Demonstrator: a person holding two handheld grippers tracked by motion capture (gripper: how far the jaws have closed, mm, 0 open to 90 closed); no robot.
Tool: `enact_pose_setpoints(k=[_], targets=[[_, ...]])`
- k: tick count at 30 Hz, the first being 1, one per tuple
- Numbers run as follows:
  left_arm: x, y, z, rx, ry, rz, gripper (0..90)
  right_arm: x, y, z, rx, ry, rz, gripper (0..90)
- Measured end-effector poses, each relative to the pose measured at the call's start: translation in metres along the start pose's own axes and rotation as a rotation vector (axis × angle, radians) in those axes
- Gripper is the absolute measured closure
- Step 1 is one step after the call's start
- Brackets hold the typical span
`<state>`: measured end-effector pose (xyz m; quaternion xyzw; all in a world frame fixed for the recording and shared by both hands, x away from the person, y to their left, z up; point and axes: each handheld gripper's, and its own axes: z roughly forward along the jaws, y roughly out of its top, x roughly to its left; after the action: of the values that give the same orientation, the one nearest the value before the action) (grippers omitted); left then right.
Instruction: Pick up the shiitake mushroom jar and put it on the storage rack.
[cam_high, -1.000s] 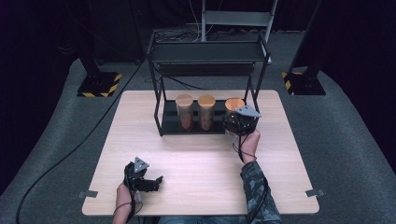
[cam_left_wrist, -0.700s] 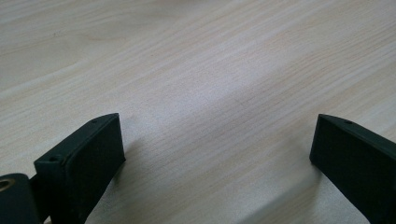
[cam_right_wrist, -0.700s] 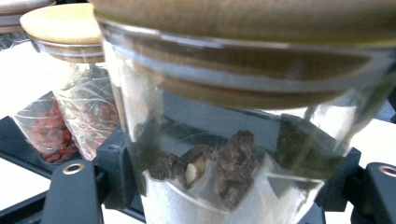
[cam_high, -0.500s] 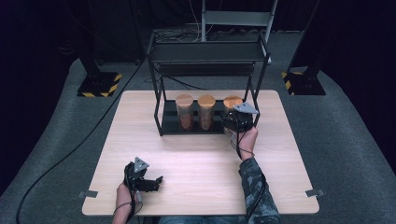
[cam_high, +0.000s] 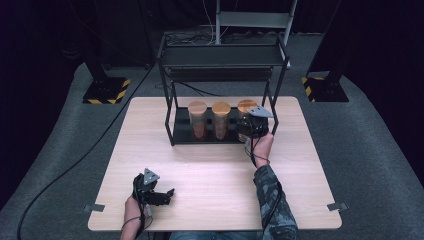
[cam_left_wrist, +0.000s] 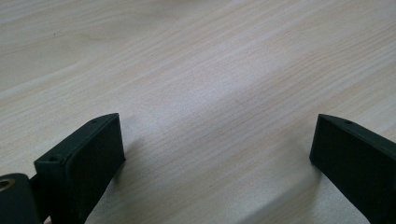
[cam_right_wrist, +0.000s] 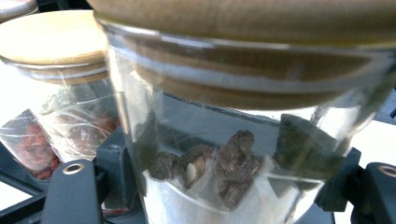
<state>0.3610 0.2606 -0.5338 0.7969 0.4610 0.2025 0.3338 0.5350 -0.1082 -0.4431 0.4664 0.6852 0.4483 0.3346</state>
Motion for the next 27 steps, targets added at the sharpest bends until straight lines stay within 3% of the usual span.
enact_pose_setpoints(k=[8,27], targets=[[0.0,0.0,0.0,0.001,0.0,0.0,2.2,0.001,0.001,0.008,0.007,0.0,0.026,24.9],[0.0,0.0,0.0,0.0,0.0,0.0,2.3,-0.001,-0.001,0.025,0.024,-0.022,0.018,24.9]])
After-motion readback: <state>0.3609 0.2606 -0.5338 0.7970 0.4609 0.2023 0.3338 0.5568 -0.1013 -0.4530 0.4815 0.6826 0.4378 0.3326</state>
